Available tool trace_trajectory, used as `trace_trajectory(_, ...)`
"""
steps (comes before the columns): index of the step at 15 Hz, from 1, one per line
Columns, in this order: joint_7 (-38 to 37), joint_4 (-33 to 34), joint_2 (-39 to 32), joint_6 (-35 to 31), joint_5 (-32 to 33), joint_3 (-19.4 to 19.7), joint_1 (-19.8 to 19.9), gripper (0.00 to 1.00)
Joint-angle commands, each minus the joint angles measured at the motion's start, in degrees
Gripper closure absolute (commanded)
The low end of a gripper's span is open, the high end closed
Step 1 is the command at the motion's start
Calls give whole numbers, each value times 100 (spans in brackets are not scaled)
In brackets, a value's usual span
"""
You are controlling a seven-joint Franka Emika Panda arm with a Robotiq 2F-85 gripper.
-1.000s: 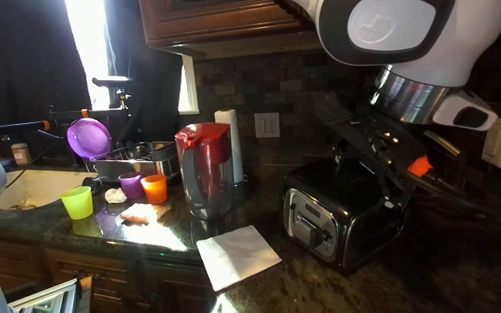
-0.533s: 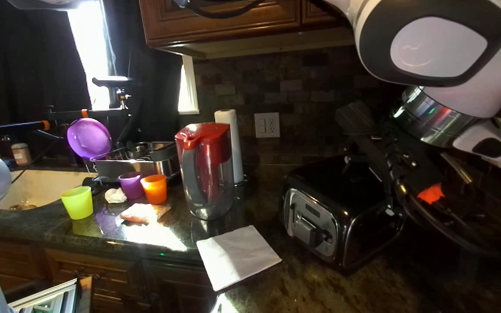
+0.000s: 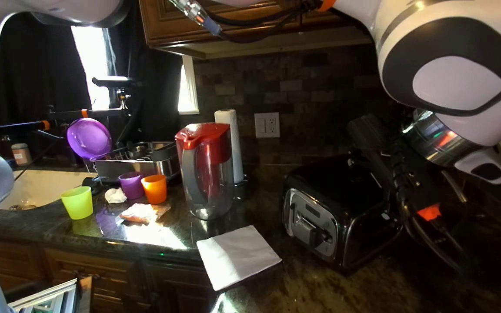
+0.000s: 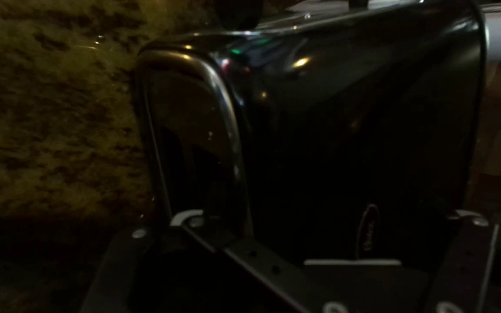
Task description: Turn the toaster over in its upright position
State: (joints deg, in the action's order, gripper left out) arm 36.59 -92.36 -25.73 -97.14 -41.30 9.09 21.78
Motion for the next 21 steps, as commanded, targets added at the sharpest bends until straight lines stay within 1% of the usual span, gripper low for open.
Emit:
trace_trajectory(1,-126,456,-376,525,-293,-136,246,0)
trace_trajectory(5,-224,724,-642,821,-535,-152,367,0)
trace_trajectory(8,-219,812,-793,733,-757,-175,382,0)
trace_trajectory(13,-175,933,-920,701,-861,-233,366,0)
trace_trajectory(14,-176,957,-942,708,-881,-238,369,1)
trace_trajectory(15,-161,971,-955,713,-912,-246,376,25)
trace_trajectory(16,-149,985,-965,706,-929,-250,377,26)
trace_trajectory(17,-145,999,-970,705,-931,-254,381,29)
trace_trajectory(18,-134,1004,-971,701,-963,-260,385,36)
trace_trajectory(21,-113,1013,-956,687,-1080,-256,393,44)
